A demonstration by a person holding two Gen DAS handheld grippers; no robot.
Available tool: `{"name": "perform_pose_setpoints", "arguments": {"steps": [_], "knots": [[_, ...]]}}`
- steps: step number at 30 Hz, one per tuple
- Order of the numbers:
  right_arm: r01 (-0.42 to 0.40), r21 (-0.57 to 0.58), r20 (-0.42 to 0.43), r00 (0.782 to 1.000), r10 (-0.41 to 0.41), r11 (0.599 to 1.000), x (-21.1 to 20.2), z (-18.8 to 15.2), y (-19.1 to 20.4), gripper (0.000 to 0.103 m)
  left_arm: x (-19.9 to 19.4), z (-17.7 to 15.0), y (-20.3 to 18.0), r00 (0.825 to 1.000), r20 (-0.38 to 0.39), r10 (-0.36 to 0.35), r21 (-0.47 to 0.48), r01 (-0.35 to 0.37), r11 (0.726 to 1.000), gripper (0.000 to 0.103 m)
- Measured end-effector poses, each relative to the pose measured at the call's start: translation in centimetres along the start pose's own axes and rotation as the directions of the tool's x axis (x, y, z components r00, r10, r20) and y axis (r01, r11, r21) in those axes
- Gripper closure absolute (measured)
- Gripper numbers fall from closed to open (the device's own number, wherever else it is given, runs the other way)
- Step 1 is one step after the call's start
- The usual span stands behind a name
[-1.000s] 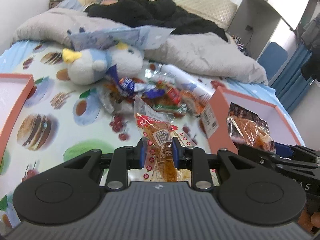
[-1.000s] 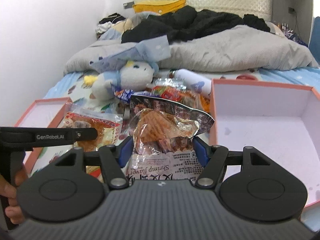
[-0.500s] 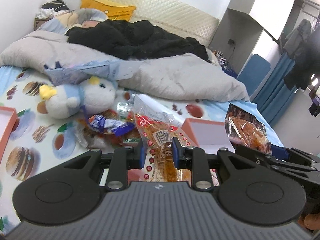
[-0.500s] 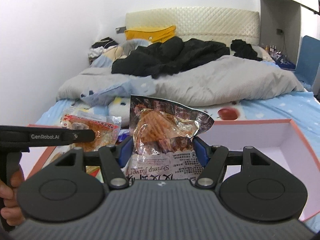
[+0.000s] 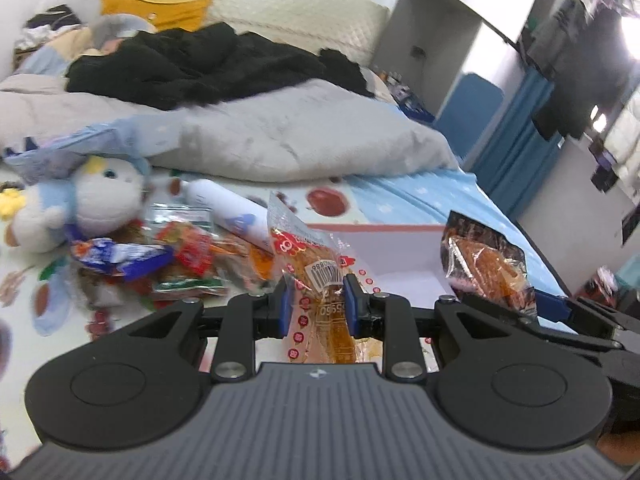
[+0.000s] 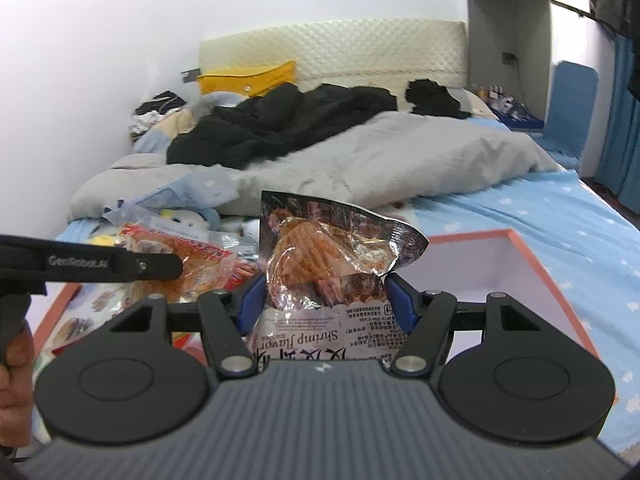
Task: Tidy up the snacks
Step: 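Carry both packets into the large pink box and open both tools, then lift both open tools out of the pink box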
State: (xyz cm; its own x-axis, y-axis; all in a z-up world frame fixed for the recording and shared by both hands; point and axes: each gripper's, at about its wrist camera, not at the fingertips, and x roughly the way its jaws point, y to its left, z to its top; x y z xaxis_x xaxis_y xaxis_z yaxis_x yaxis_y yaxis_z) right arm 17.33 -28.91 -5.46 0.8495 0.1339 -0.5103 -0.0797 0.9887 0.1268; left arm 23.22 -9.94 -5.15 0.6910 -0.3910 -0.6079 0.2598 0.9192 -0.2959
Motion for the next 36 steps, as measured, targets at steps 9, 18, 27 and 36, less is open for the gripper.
{"name": "perform_pose_setpoints", "arguments": {"steps": [9, 18, 27, 36], "knots": [[0.061, 0.029, -0.032, 0.998, -0.06, 0.998, 1.7, -1.4, -3.4, 0.036, 5.3, -0.6, -3.7, 0.996, -0.085, -0.016, 0.073, 0.022, 0.997, 0.073], [0.085, 0.007, -0.1, 0.991, -0.084, 0.996, 4.2, -3.3, -5.5, 0.036, 9.3, -1.4, -5.5, 0.987, -0.159, 0.01, 0.134, 0.012, 0.991, 0.072], [0.102, 0.03, -0.137, 0.986, -0.097, 0.994, 5.6, -4.6, -6.5, 0.026, 11.1, -2.2, -5.9, 0.979, -0.204, 0.009, 0.137, 0.019, 0.99, 0.065], [0.1, 0.047, -0.12, 0.988, -0.094, 0.994, 5.0, -3.9, -6.7, 0.021, 9.8, -1.4, -5.7, 0.985, -0.172, 0.01, 0.138, 0.014, 0.99, 0.052]]}}
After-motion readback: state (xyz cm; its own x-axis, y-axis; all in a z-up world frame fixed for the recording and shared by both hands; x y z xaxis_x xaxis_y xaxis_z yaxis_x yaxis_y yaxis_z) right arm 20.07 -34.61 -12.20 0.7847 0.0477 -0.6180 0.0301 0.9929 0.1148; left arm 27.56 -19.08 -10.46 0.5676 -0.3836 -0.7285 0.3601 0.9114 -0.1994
